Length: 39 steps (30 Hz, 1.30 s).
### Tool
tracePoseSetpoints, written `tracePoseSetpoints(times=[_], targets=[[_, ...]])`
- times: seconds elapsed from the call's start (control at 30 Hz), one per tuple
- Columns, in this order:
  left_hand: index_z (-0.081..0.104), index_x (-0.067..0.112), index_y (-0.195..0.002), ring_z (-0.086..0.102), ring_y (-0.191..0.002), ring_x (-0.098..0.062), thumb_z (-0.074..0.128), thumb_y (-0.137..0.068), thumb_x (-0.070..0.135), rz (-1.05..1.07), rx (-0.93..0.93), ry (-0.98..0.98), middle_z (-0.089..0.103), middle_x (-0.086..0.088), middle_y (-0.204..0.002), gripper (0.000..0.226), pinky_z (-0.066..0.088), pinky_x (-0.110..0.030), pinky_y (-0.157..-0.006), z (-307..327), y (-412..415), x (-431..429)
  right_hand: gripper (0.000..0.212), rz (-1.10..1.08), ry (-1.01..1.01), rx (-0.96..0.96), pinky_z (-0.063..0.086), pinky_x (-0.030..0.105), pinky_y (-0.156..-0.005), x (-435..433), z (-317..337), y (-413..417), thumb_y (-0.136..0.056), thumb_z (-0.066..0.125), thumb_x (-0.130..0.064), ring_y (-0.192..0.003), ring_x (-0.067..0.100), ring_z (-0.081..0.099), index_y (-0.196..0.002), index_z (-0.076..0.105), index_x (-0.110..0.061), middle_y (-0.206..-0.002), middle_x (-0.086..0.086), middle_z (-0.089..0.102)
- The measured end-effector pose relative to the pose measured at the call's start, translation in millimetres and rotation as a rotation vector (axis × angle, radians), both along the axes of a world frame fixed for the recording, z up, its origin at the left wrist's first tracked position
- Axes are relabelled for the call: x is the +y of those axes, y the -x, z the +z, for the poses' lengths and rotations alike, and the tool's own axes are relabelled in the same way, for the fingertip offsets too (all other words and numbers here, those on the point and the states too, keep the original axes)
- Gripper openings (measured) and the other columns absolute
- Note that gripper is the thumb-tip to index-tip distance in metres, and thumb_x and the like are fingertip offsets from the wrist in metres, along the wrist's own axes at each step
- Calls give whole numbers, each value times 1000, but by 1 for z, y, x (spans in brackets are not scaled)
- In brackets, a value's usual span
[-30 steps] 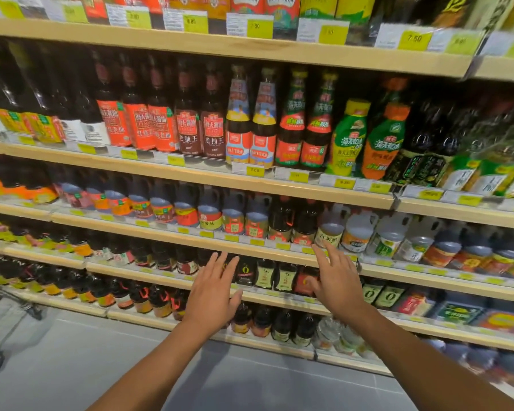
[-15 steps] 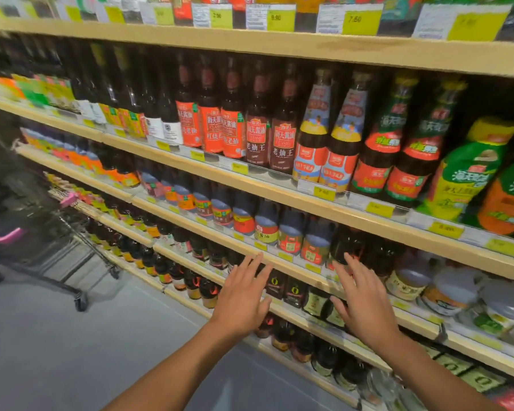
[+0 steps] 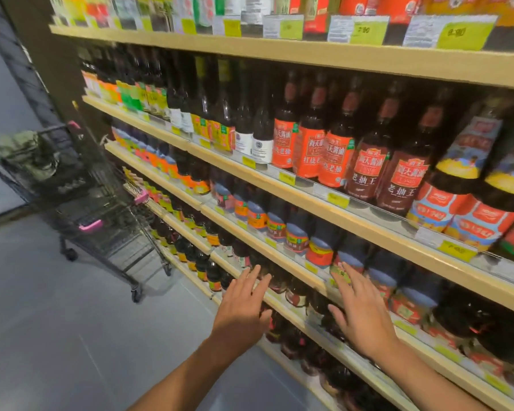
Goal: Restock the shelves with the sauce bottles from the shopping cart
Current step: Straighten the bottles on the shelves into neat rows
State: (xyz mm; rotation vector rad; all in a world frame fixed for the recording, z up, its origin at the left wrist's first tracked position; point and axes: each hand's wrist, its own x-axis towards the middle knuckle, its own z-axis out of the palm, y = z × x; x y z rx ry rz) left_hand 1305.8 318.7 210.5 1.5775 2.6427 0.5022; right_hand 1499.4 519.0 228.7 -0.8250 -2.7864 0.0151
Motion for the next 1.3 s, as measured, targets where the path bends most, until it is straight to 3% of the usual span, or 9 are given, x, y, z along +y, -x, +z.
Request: tracePoseSetpoints(times=[0.2, 0.33, 0.47, 0.63, 0.77, 0.83, 0.97, 1.17, 1.3], targets=[[42, 23, -152, 33, -150, -27, 64, -86, 48, -16, 73, 38, 36, -6, -161, 74, 34, -43, -119, 0, 103, -28, 75, -100, 103, 32, 39, 48, -111, -33, -5, 97, -88, 69, -44, -141, 32, 40, -151, 36, -23, -159, 9, 32], [35, 23, -155, 26, -152, -27, 61, -91, 47, -68, -15, 33, 31, -6, -164, 73, 32, -44, -121, -3, 152, -26, 76, -173, 217, 66, 43, 42, -109, -55, -10, 135, -91, 65, -47, -139, 26, 43, -154, 30, -23, -163, 5, 22], [32, 25, -155, 18, -155, -24, 61, -93, 46, -91, -164, 24, 26, -4, -165, 72, 28, -44, -123, -10, 181, -1, 75, -225, 405, 106, 48, 33, -100, -56, -8, 151, -96, 60, -45, -118, 19, 60, -156, 23, -21, -166, -4, 10], [31, 24, -155, 23, -152, -19, 57, -97, 44, -133, -268, 25, 30, 0, -163, 67, 28, -41, -122, -21, 200, 34, 75, -281, 450, 158, 48, 37, -100, -18, -10, 163, -95, 60, -45, -117, 21, 60, -156, 23, -21, -160, -2, 25], [32, 22, -154, 32, -147, -17, 56, -99, 38, -157, -386, 59, 35, 1, -160, 63, 31, -36, -119, -20, 200, 63, 74, -367, 496, 259, 32, 36, -115, 21, -4, 180, -95, 64, -36, -143, 25, 37, -154, 28, -9, -159, 9, 30], [35, 22, -154, 38, -144, -18, 56, -99, 32, -131, -525, 80, 38, 1, -159, 59, 33, -34, -116, -17, 200, 82, 64, -441, 528, 295, 43, 38, -103, 42, 1, 194, -93, 67, -33, -131, 30, 49, -145, 41, -6, -145, 14, 46], [42, 18, -151, 45, -140, -24, 56, -99, 21, -134, -744, 86, 47, -5, -154, 54, 39, -40, -115, -24, 207, 123, 29, -523, 501, 293, 41, 32, -66, 73, 4, 220, -93, 64, -36, -88, 36, 66, -91, 61, -7, -83, 10, 64], [40, 15, -152, 38, -146, -25, 53, -99, 6, -97, -895, 29, 39, -8, -159, 55, 37, -38, -117, -43, 230, 169, 26, -461, 350, 307, 41, 32, -65, 71, -3, 244, -95, 59, -35, -86, 33, 67, -96, 63, -9, -84, 12, 69], [34, 24, -155, 54, -121, -12, 53, -99, 7, -91, -939, 26, 36, 2, -159, 62, 47, -29, -95, -55, 245, 188, 24, -533, 200, 402, 44, 38, -69, 55, -8, 259, -98, 55, -32, -93, 36, 62, -103, 58, -9, -96, 14, 63]])
